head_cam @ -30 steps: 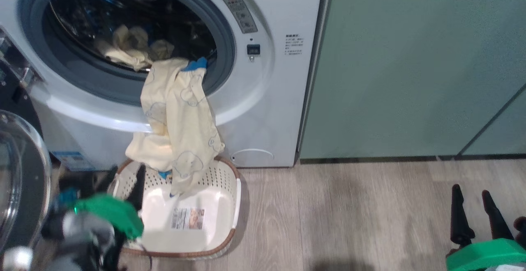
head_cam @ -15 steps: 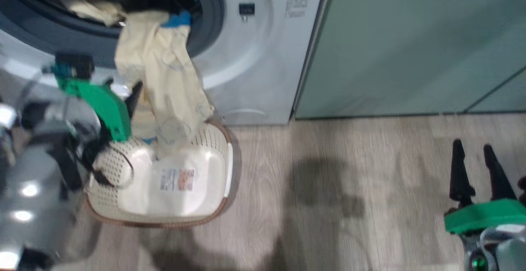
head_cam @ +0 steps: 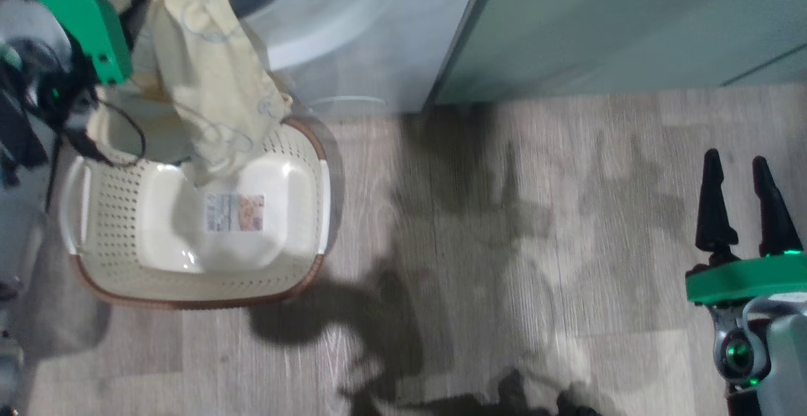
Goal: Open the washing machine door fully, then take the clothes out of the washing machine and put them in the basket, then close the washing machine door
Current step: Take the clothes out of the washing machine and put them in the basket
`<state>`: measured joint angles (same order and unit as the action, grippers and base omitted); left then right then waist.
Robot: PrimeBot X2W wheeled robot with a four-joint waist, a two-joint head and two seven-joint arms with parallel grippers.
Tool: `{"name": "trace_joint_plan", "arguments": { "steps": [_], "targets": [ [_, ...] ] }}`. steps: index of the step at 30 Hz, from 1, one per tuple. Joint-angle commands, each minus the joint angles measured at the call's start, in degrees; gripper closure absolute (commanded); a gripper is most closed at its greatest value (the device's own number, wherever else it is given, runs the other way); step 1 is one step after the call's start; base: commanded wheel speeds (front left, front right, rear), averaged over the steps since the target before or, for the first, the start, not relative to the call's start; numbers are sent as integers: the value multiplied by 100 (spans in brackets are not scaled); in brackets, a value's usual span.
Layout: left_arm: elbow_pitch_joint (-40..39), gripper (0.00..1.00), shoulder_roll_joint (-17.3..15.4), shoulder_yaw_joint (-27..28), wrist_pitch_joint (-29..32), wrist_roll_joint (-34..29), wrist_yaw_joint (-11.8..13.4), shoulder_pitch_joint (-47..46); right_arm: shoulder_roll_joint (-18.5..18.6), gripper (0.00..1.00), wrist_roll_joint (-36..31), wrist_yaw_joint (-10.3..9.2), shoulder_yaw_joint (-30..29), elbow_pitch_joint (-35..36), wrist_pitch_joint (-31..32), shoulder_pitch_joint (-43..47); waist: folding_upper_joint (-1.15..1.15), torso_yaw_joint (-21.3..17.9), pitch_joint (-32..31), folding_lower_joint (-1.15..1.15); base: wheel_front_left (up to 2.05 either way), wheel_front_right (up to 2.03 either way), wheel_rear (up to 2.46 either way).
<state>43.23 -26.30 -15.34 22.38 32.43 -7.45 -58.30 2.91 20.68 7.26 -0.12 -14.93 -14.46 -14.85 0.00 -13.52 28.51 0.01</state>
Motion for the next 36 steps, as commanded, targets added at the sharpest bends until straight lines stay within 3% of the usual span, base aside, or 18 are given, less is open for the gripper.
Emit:
{"name": "trace_joint_plan", "arguments": {
  "steps": [1,21,22,24,36],
  "targets": [
    [-80,0,-401,48,115,72,-3,-433,1,0,67,23,114,191,-54,-148,0,-104,290,-1,0,0,0],
    [493,0,-461,-894,834,543,-3,-1770,-2,0,270,23,246,250,-54,-552,0,-275,1111,-1,0,0,0],
    [487,38,-463,-961,832,573,-3,-1777,-2,0,270,23,245,246,-54,-564,0,-271,1121,-1,0,0,0],
    [404,100,-466,-1166,859,669,-3,-1751,-2,0,268,23,243,238,-54,-582,0,-261,1128,-1,0,0,0],
    [-557,100,-861,-1875,703,1815,-3,-1202,-3,0,215,23,152,160,-54,-473,0,-96,838,-1,0,0,0]
  ]
}}
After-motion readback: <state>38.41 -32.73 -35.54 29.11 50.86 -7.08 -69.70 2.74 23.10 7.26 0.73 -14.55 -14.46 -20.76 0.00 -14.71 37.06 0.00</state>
